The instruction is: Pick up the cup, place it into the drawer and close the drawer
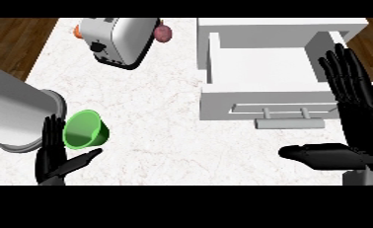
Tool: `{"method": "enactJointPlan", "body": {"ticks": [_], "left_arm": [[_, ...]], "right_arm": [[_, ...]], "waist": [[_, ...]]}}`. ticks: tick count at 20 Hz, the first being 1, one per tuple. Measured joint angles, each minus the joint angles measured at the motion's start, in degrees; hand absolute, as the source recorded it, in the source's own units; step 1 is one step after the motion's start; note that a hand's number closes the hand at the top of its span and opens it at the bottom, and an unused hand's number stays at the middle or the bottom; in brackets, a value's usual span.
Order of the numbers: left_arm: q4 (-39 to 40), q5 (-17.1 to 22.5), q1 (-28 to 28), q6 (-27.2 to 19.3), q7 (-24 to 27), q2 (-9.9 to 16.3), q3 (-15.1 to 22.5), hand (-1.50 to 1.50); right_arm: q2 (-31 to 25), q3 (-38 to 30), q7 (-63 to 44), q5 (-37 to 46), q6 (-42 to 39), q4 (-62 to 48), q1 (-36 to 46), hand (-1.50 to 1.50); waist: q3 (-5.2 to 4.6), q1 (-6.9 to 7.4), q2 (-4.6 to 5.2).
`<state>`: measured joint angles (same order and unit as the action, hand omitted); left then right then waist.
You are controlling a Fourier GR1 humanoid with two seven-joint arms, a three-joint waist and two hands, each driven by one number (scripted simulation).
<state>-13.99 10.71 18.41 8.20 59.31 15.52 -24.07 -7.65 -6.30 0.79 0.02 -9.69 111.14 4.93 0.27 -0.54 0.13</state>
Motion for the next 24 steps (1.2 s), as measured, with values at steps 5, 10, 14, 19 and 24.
{"method": "enactJointPlan", "body": {"ticks": [5, 10, 14, 19, 24], "left_arm": [[0.33, 0.43, 2.65, 1.63, -0.45, -1.12, 0.01, -1.50], [-0.19, 0.69, 3.57, 3.71, -0.49, -2.50, 0.31, 1.50], [-1.13, 0.52, 3.21, 6.51, -1.24, -3.19, 1.34, 1.50], [-2.39, 1.74, 4.60, 9.25, -2.31, -4.25, 1.18, 1.50], [-4.13, 1.92, 4.86, 10.77, -2.55, -4.29, 1.79, 1.50]], "right_arm": [[0.57, 0.73, 1.38, 0.76, -0.05, -0.89, -0.63, -1.50], [0.27, -0.02, 1.18, -0.34, -0.49, -1.70, 0.29, -1.50], [0.87, 0.84, 1.68, 0.54, -0.25, -1.37, -0.76, -1.50], [0.14, 0.06, 0.49, 0.17, -0.37, -1.21, -0.05, -1.50], [-0.10, -0.10, 0.11, 0.10, -0.49, -1.08, 0.17, -1.50]], "waist": [[-0.32, -0.32, 0.17], [-0.42, -0.39, 0.22], [-0.42, -0.30, 0.17], [-0.45, -0.37, 0.19], [-0.42, -0.33, 0.17]]}}
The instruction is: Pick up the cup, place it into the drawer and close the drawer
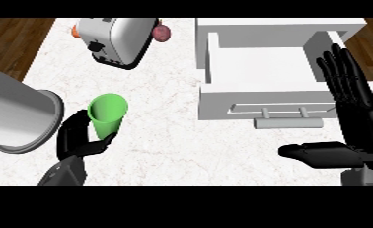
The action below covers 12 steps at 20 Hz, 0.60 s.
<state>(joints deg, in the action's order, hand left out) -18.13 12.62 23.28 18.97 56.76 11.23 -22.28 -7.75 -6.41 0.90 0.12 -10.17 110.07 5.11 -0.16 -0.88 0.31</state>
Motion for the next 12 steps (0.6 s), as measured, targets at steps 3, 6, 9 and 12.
{"method": "enactJointPlan", "body": {"ticks": [3, 6, 9, 12], "left_arm": [[-0.61, -0.20, 1.71, 0.23, -0.35, -0.05, 0.47, 1.50], [-1.16, -0.81, 2.17, -0.01, 0.33, -0.48, 1.20, 1.50], [-2.77, -0.74, 3.25, 0.38, 0.06, -0.23, 1.57, 1.50], [-5.22, -0.72, 4.22, 0.77, -0.15, -0.26, 2.25, 1.50]], "right_arm": [[-0.32, -0.47, 0.56, -0.68, -0.64, 0.17, -0.60, -1.50], [-0.03, -0.10, 0.74, 0.02, -0.20, -0.40, 0.12, -1.50], [0.00, -0.27, 0.85, -0.03, -0.19, -0.28, -0.26, -1.50], [-0.28, -0.54, 0.98, 0.06, -0.29, -0.62, -0.18, -1.50]], "waist": [[-0.01, -0.24, 0.04], [0.01, -0.14, 0.06], [0.02, -0.08, -0.01], [0.04, 0.14, -0.10]]}}
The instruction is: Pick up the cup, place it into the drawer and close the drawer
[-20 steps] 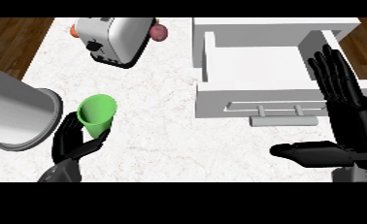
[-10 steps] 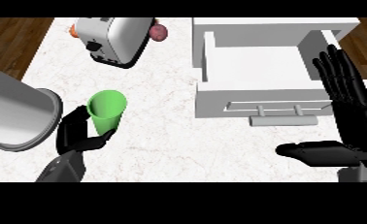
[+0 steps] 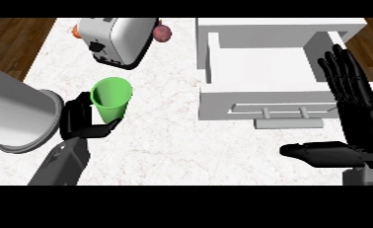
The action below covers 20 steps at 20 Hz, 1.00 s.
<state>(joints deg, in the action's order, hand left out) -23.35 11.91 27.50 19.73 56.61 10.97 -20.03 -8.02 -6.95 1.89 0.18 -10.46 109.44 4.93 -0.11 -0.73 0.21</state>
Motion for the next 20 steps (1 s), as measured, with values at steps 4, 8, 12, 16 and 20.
{"method": "enactJointPlan", "body": {"ticks": [4, 8, 12, 16, 20], "left_arm": [[-4.60, -0.25, 1.81, 0.53, -2.21, -0.53, 1.99, 1.50], [-11.60, -0.63, 3.50, -1.02, -4.70, -2.63, 4.58, 1.50], [-19.70, -1.31, 5.50, -4.60, -9.27, -4.87, 7.40, 1.50], [-27.70, -1.71, 8.67, -9.07, -16.59, -7.82, 10.51, 1.50], [-33.66, -2.44, 11.93, -13.03, -24.49, -9.53, 13.23, 1.50]], "right_arm": [[-0.01, -0.40, -0.52, -0.18, 0.22, 0.33, -0.15, -1.50], [-0.55, -1.48, -0.82, -1.03, -0.22, 1.29, -1.37, -1.50], [-0.46, -1.61, -2.02, -1.45, -0.14, 2.88, -2.08, -1.50], [-1.34, -2.78, -0.93, -2.25, -1.16, 1.42, -2.02, -1.50], [-0.77, -2.30, -1.02, -1.42, -0.40, 0.91, -1.18, -1.50]], "waist": [[0.08, 0.44, -0.25], [0.14, 0.82, -0.50], [0.16, 0.99, -0.59], [0.17, 1.07, -0.58], [0.16, 0.90, -0.46]]}}
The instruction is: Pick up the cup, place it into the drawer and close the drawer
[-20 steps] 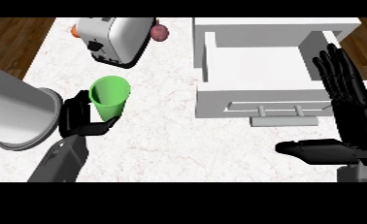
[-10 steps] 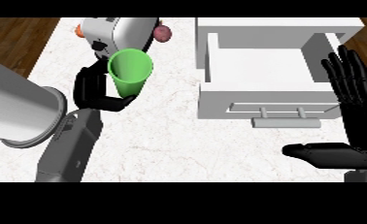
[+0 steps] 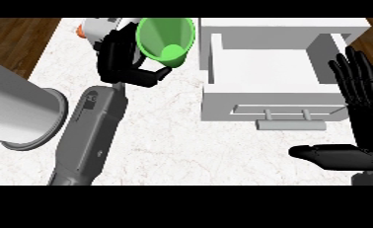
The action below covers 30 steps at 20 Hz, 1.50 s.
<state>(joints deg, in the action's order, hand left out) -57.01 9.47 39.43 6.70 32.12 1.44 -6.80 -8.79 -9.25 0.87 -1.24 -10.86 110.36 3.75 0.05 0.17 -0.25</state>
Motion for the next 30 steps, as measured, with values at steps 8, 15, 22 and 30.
{"method": "enactJointPlan", "body": {"ticks": [8, 15, 22, 30], "left_arm": [[0.96, -0.60, 12.69, -10.17, -10.36, -1.17, 5.31, 1.50], [9.09, 4.08, 23.08, -18.24, -14.28, -1.38, 10.12, 1.50], [20.39, 9.94, 30.09, -21.55, -13.29, -1.42, 13.74, 1.50], [28.00, 16.60, 32.29, -24.11, -10.81, -1.43, 21.88, 1.50]], "right_arm": [[0.18, -0.40, 2.18, -0.47, -0.95, -0.29, -1.49, -1.50], [-1.24, -1.77, 1.15, -2.07, -2.02, -1.20, 0.27, -1.50], [-1.92, -2.13, 1.95, -2.10, -2.60, -3.37, 1.98, -1.50], [-2.09, -2.47, 2.76, -2.84, -3.37, -4.15, 2.31, -1.50]], "waist": [[-0.02, -0.88, 0.23], [-0.03, -1.64, 0.41], [-0.02, -2.25, 0.64], [0.00, -3.34, 0.85]]}}
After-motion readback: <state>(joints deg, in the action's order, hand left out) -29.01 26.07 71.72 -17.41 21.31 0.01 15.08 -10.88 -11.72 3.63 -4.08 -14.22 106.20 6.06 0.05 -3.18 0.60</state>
